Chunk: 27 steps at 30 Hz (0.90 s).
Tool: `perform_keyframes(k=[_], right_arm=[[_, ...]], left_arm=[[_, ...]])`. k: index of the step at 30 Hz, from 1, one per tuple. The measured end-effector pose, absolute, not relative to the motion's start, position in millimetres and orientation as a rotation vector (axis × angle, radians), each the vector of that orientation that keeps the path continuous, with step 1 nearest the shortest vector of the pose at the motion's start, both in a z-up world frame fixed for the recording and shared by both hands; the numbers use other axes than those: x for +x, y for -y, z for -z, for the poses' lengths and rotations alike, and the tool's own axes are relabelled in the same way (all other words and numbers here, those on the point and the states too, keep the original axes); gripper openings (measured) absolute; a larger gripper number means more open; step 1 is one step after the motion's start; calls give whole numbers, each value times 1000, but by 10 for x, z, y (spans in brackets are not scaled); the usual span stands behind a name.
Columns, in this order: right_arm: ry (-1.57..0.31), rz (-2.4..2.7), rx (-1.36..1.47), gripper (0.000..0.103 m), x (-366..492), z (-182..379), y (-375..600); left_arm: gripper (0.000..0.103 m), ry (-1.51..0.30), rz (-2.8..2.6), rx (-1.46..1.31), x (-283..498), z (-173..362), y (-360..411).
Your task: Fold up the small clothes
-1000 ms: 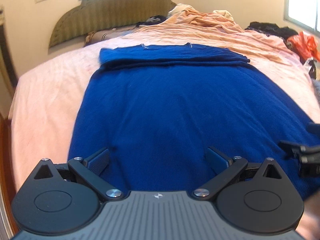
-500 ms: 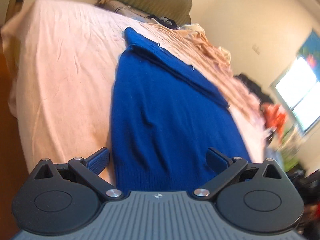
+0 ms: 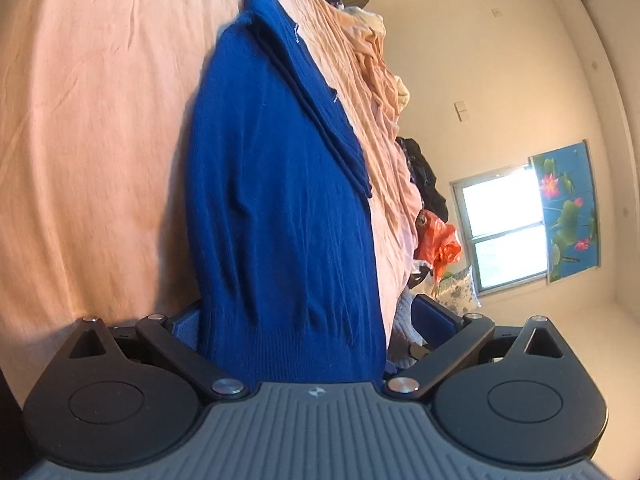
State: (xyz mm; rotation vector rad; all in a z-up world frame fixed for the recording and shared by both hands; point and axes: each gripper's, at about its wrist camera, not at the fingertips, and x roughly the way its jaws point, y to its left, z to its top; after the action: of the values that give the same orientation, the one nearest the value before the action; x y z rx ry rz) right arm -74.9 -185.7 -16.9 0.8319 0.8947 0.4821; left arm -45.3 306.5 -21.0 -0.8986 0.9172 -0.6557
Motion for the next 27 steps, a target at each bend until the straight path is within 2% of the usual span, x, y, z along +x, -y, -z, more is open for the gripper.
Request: perform_keyframes(k=[1, 2, 3, 4, 5, 6, 7, 8, 9, 10, 16, 21, 27], right_arm=[[-896, -480, 846, 78, -748, 179, 1871], [-899, -473, 852, 65, -757, 189, 1882], [-910, -461, 848, 56, -774, 204, 1891], [-922, -444, 834, 48, -785, 216, 1888], [-921, -435, 824, 48, -795, 215, 1898], [-918, -439, 827, 48, -809, 223, 1903], [-913, -441, 829, 41, -826, 229, 1908], [-913, -432, 821, 29, -836, 231, 1908], [-919, -420, 804, 18, -838, 237, 1904], [-929, -409, 796, 11, -833, 252, 1898], [-900, -436, 810, 11, -862, 230, 1970], [-826, -513, 869, 11, -702, 25, 2049], [-649, -579, 975, 11, 304, -406, 2143]], left_arm=[[100, -923, 654, -883, -448, 204, -3056], [91, -928, 639, -856, -451, 193, -3031], [73, -938, 607, -824, -449, 188, -3005], [62, -957, 572, -792, -451, 200, -2990], [48, -973, 538, -759, -445, 207, -2967], [42, -979, 520, -728, -445, 206, -2946], [40, -976, 515, -708, -454, 204, -2934], [31, -974, 511, -694, -461, 200, -2923], [10, -977, 510, -675, -467, 196, -2904], [5, -984, 510, -649, -482, 196, -2887], [5, -949, 531, -568, -537, 56, -2859], [5, -863, 607, -597, -399, -300, -2969], [5, -759, 675, -570, 506, -768, -2799]])
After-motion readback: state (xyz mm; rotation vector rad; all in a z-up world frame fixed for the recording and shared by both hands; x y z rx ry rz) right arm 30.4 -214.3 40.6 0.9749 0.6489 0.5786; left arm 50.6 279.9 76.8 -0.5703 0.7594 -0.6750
